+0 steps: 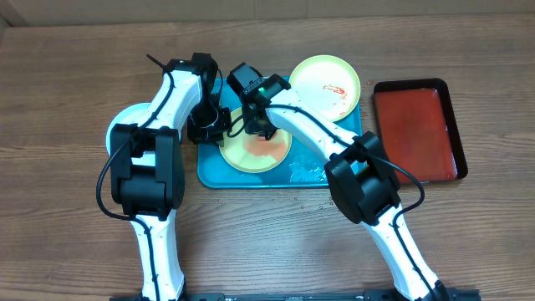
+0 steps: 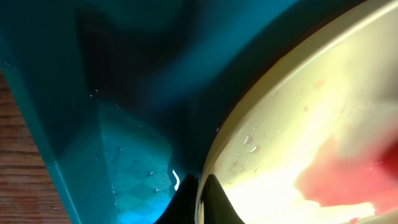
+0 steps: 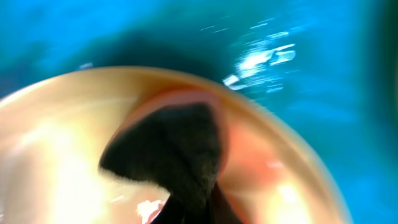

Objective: Clean dirty plates on tray and stack at the side

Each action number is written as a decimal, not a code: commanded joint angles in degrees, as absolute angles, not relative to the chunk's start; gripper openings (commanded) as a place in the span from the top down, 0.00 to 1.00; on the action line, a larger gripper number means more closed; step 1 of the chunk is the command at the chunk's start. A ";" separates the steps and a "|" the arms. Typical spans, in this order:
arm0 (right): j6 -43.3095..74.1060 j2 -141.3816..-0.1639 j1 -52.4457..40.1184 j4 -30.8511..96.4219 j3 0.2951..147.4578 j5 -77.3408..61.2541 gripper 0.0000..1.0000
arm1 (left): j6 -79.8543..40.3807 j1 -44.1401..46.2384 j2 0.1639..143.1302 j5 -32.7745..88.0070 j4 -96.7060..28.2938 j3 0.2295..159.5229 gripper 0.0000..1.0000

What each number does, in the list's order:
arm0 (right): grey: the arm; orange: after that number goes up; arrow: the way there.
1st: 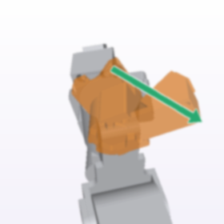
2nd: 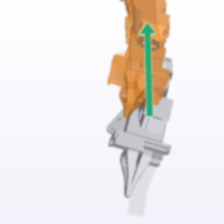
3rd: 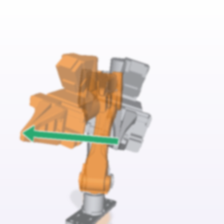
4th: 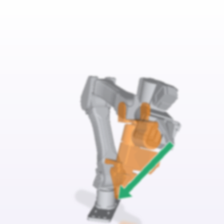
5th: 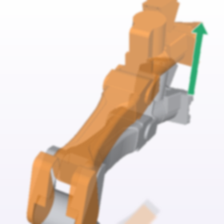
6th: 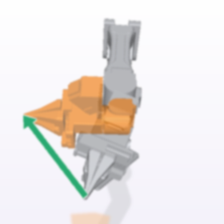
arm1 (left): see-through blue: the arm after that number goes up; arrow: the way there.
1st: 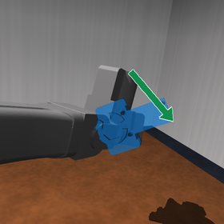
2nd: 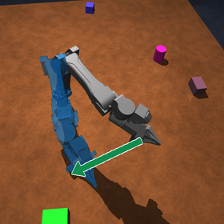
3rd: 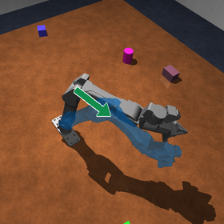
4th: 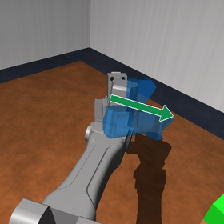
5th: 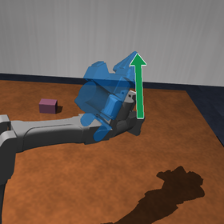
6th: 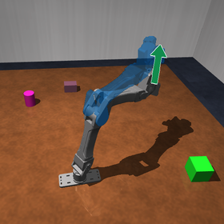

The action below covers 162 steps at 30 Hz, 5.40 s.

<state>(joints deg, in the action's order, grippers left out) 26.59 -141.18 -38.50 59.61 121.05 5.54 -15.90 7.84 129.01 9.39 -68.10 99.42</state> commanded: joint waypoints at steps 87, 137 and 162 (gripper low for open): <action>23.24 -143.70 -34.92 75.57 122.02 -18.65 0.96 | -15.40 7.84 129.64 7.49 -66.83 99.11 0.96; 18.79 -99.33 -7.27 82.00 121.99 -5.15 0.96 | -34.79 38.59 103.59 -72.40 -76.44 99.22 0.96; 18.74 -99.33 -7.27 82.72 121.99 -5.13 0.96 | -35.40 44.23 103.59 -78.04 -76.12 99.22 0.96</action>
<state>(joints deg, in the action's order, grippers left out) 19.22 -100.40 -7.49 82.91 121.49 -5.56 -33.12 44.18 105.32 -80.29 -76.49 99.35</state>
